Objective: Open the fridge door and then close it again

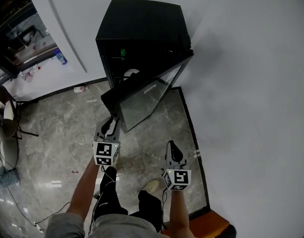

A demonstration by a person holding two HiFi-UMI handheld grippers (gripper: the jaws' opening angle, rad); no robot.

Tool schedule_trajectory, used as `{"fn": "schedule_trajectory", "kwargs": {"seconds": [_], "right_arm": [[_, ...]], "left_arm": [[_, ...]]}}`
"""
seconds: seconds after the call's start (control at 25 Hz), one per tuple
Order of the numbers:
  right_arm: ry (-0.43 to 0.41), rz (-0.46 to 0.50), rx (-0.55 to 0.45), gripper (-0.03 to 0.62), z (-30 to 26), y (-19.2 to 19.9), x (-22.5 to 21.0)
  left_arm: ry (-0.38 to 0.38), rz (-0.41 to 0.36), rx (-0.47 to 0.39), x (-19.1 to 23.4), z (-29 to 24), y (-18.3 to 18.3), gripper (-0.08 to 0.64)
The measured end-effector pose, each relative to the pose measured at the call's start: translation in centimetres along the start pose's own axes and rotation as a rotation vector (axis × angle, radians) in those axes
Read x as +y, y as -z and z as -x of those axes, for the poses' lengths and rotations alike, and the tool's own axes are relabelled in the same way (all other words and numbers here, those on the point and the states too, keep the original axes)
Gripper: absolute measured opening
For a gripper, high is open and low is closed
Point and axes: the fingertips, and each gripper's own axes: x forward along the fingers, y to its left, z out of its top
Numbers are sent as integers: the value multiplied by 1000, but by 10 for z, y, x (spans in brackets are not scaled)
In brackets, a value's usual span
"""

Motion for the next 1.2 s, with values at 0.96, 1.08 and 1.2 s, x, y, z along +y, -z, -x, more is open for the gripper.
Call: {"fn": "schedule_trajectory", "kwargs": {"seconds": [0.96, 1.08, 1.2], "right_arm": [[-19, 13, -50, 26, 67, 20, -44], [-16, 9, -53, 26, 75, 23, -52], [-14, 8, -55, 26, 83, 28, -58]], "left_arm": [[34, 0, -36, -113, 34, 13, 89], [33, -6, -42, -126, 35, 14, 89], [36, -8, -47, -141, 37, 13, 90]]}}
